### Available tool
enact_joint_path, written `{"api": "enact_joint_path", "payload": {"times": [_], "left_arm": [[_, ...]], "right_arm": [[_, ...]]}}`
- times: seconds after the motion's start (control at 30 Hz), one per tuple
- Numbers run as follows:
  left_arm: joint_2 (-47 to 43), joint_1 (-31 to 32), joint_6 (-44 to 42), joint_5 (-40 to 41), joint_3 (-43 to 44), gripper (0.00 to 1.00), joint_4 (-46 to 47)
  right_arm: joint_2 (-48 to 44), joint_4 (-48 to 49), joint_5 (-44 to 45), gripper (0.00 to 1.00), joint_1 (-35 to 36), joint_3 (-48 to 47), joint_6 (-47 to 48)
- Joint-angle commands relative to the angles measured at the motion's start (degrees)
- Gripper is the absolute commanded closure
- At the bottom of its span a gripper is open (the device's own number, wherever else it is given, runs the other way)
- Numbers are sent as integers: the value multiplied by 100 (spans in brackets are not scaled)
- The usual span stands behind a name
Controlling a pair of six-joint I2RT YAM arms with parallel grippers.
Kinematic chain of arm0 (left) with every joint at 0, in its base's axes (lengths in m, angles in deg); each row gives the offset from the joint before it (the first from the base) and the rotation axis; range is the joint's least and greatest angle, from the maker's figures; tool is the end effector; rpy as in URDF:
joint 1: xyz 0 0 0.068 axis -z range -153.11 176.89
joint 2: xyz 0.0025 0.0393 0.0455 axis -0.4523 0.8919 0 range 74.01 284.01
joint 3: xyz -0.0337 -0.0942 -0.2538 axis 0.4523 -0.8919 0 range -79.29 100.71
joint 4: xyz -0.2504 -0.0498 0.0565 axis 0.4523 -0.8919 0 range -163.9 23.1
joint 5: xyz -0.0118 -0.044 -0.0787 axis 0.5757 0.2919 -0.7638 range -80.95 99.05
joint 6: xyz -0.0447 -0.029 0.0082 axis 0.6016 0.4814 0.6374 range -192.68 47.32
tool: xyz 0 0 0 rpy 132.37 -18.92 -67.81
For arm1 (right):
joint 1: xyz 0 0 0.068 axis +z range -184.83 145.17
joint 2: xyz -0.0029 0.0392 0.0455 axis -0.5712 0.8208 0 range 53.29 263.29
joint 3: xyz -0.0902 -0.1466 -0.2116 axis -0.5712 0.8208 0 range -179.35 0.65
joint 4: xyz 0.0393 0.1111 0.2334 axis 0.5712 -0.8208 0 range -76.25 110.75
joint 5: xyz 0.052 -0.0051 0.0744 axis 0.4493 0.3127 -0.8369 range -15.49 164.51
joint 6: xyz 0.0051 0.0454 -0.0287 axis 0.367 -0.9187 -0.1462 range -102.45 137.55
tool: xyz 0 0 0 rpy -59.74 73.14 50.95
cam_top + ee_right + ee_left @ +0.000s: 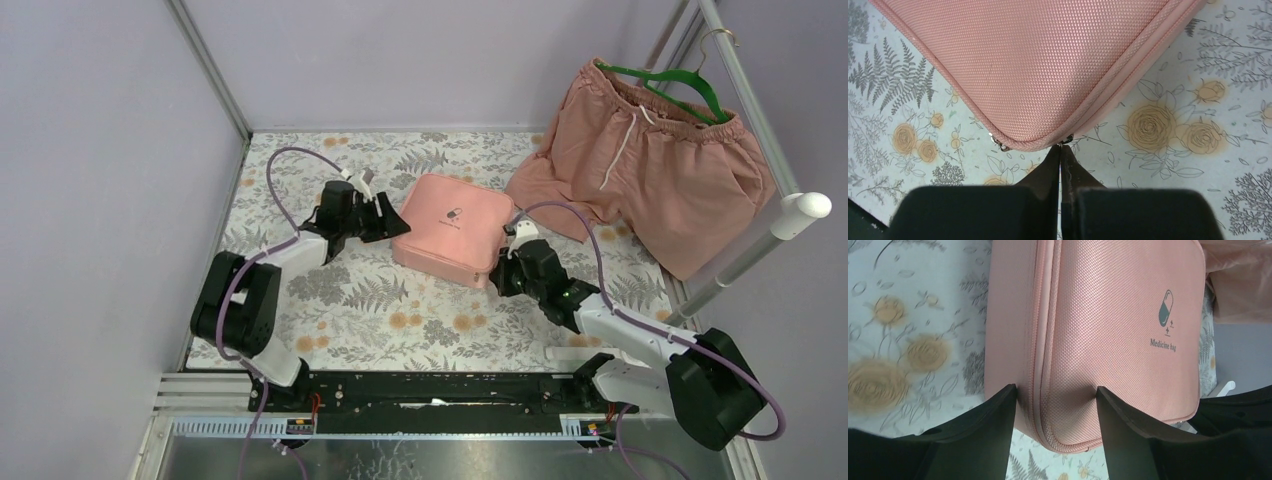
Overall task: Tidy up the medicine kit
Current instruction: Zip the medicine box at the center of the board.
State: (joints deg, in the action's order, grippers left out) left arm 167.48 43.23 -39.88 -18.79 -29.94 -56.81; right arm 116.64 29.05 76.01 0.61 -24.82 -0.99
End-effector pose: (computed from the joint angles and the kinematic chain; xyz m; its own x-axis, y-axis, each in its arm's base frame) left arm 0.3226 -0.1119 0.1905 -0.7873 -0.2684 -0.5551 0.2304 0.7070 -0.6687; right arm 0.1857 0.1309 0.1922 -0.5598 -0.0082 -0.8286 -0.4041 0.8757 0.2643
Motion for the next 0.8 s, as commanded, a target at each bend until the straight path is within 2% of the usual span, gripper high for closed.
{"api": "enact_joint_path", "payload": {"times": [0.0, 0.17, 0.37, 0.43, 0.5, 0.57, 0.63, 0.77], "left_arm": [[-750, 159, 114, -293, -576, 36, -93], [-1995, 159, 196, 302, -1389, 36, -683], [-3640, 157, 459, 1668, -1905, 30, -1903], [-4011, 144, 470, 2082, -1837, 22, -2292], [-4262, 149, 453, 2524, -1625, 9, -2738], [-4407, 138, 309, 2838, -1308, 2, -3120], [-4473, 145, 50, 2863, -1024, 1, -3284], [-4418, 392, -486, 2069, -937, 1, -2717]], "right_arm": [[269, 287, -1160, 100, 109, -414, 219], [582, 292, -1308, 100, 263, -724, 415], [1304, 302, -1465, 100, 301, -1353, 888], [1536, 277, -1516, 100, 298, -1563, 1101], [1660, 205, -1395, 100, 297, -1670, 1195], [1680, 176, -1209, 100, 288, -1656, 1223], [1643, 196, -1166, 100, 279, -1574, 1190], [1556, 388, -1218, 100, 270, -1350, 1005]]}}
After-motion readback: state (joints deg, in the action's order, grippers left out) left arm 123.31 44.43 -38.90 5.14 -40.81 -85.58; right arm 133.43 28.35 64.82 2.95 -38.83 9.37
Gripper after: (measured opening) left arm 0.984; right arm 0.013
